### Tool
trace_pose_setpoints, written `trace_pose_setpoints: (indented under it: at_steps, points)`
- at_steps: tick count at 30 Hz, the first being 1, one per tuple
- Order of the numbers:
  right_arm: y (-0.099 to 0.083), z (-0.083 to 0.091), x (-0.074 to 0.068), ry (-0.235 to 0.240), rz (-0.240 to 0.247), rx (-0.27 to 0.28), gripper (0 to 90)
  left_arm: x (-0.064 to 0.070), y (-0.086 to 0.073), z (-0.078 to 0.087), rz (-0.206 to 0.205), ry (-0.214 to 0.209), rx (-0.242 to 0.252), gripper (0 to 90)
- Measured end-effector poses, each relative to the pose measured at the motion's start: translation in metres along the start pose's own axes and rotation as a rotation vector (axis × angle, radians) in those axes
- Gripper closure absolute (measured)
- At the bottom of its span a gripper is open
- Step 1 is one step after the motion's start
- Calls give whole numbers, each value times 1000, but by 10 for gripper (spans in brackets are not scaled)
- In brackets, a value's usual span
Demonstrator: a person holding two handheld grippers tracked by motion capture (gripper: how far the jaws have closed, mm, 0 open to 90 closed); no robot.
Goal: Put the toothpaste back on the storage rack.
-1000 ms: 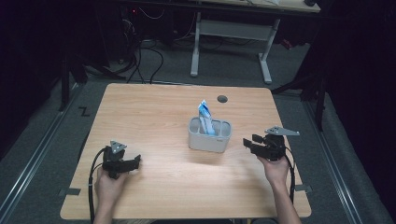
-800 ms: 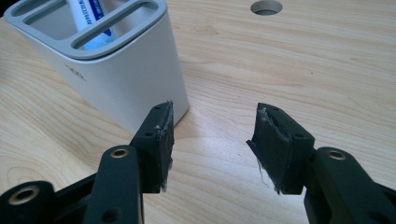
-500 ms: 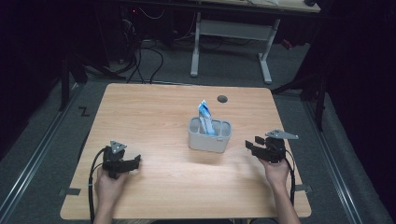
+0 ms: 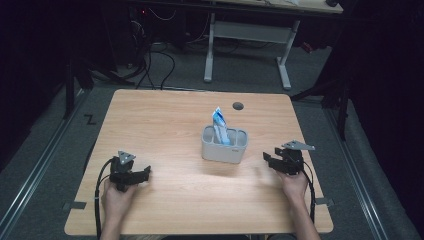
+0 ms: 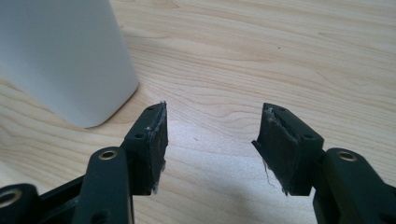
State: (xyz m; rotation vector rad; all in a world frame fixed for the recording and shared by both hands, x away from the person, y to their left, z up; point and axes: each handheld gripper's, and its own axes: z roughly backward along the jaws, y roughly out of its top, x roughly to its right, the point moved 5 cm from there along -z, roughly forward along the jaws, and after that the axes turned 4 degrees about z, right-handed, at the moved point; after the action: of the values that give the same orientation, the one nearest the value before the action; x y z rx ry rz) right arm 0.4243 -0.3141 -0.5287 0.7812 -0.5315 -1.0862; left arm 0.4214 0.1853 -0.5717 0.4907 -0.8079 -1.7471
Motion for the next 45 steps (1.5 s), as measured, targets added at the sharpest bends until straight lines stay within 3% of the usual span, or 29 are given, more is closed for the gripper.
trace_pose_setpoints:
  at_steps: [15,35,45]
  points:
    - [-8,-17,-1,-44,45,-54,418,0,0,0,-1,0,0,172]
    - [-15,-30,-12,-26,73,-68,416,0,0,0,-1,0,0,171]
    - [-18,-34,-13,-17,63,-77,415,0,0,0,0,0,0,172]
